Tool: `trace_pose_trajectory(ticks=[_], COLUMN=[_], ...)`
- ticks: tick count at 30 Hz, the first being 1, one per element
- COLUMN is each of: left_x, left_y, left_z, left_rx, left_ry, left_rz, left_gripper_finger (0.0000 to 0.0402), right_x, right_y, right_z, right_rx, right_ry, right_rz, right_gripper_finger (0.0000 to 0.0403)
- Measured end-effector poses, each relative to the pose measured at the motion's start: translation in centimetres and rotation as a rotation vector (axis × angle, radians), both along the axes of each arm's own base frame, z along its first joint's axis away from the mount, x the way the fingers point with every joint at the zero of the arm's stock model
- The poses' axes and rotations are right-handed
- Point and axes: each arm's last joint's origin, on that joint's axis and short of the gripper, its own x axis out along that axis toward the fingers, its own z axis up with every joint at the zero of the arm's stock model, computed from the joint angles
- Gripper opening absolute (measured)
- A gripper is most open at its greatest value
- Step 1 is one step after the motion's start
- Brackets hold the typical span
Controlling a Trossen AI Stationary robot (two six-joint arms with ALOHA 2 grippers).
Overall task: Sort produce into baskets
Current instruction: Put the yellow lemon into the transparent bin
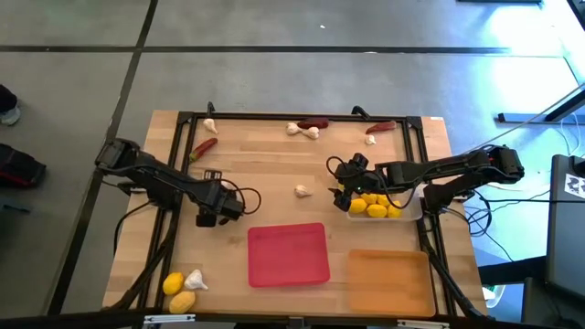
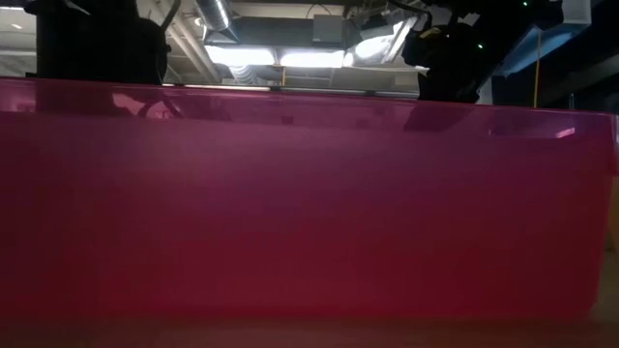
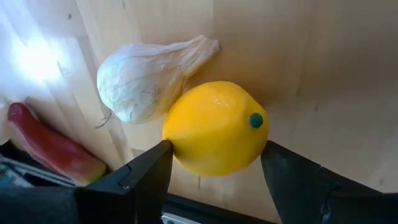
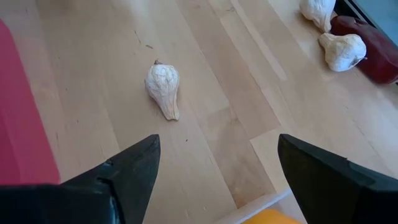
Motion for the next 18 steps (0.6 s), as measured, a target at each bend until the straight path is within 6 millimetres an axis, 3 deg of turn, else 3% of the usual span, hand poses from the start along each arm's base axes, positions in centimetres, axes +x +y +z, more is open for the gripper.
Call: trace_pose_trajectory(ticks=[13,18], left_x=[1.2,1.6], left_y=[-0.2,-1.0], left_z=[-0.2,0.6], left_rx=[-0.018,-0.065], left_ry=[-0.107,-0.133], left_rz=[0.002,0.018], left_gripper_finger=[0.0238,0.0237], right_x=[0.0,0.0], right_y=[0.0,0.0], right_z=[0.0,0.0], right_rx=[-0.002,0.003], right_ry=[0.003,0.003], right_rz=[0.003,0.008], right_gripper_finger=[0.0319,0.0319])
